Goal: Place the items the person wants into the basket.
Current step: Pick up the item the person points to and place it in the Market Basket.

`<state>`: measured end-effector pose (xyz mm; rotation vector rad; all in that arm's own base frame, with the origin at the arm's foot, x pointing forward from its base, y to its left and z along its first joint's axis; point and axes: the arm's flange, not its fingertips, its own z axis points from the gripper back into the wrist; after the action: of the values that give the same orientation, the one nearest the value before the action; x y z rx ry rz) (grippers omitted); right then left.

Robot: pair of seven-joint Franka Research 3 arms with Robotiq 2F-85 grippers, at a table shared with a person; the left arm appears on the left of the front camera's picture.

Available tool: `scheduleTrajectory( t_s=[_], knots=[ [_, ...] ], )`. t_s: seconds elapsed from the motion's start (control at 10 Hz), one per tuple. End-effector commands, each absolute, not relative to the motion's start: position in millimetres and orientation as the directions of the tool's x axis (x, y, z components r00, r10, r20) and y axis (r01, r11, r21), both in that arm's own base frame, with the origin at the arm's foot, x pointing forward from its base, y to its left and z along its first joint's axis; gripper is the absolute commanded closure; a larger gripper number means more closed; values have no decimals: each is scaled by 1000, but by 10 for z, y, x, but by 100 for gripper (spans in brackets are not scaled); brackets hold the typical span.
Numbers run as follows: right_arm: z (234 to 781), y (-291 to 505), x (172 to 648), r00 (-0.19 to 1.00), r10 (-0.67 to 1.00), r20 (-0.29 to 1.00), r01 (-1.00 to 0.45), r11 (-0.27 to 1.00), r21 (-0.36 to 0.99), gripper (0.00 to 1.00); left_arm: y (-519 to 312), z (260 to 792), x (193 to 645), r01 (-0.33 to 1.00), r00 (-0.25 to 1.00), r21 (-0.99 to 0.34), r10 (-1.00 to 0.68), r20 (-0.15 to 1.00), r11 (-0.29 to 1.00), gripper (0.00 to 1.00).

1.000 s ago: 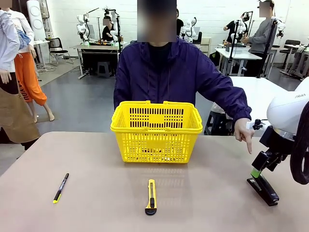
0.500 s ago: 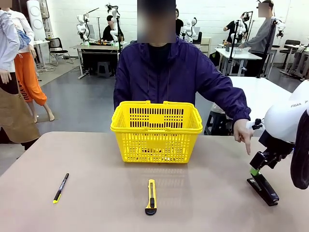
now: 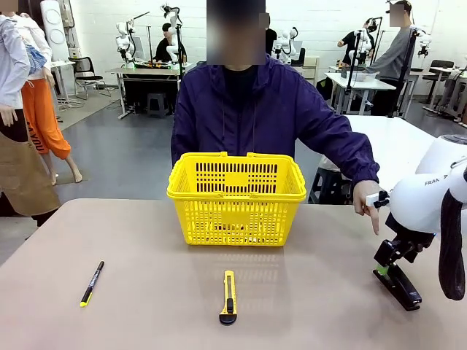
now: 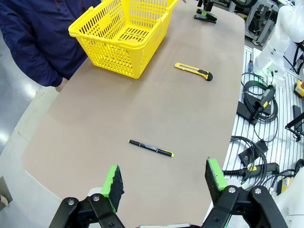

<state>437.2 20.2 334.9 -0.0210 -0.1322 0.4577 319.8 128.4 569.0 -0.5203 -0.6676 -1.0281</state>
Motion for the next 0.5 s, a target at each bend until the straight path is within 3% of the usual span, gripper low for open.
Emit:
scheduleTrajectory(
  t_s=[0.0, 0.1, 0.2, 0.3, 0.4],
  knots=[
    [3317, 207, 4361, 881, 456, 129, -447, 890, -93, 0, 1306, 5693, 3198, 907, 332, -75, -594, 733, 414, 10],
    [3320, 205, 4348, 875, 464, 138, -453, 885, -104, 59, 1306, 5693, 3198, 907, 332, -75, -594, 733, 414, 10],
    [3316, 209, 4346, 877, 460, 136, -450, 887, -102, 59, 1306, 5693, 3198, 907, 332, -75, -594, 733, 414, 10],
    [3317, 203, 4353, 880, 456, 134, -446, 890, -99, 100, 1306, 5693, 3198, 907, 332, -75, -594, 733, 414, 10],
    [3317, 196, 4357, 882, 454, 130, -445, 891, -93, 65, 1306, 5693, 3198, 907, 332, -75, -594, 733, 414, 10]
  ],
)
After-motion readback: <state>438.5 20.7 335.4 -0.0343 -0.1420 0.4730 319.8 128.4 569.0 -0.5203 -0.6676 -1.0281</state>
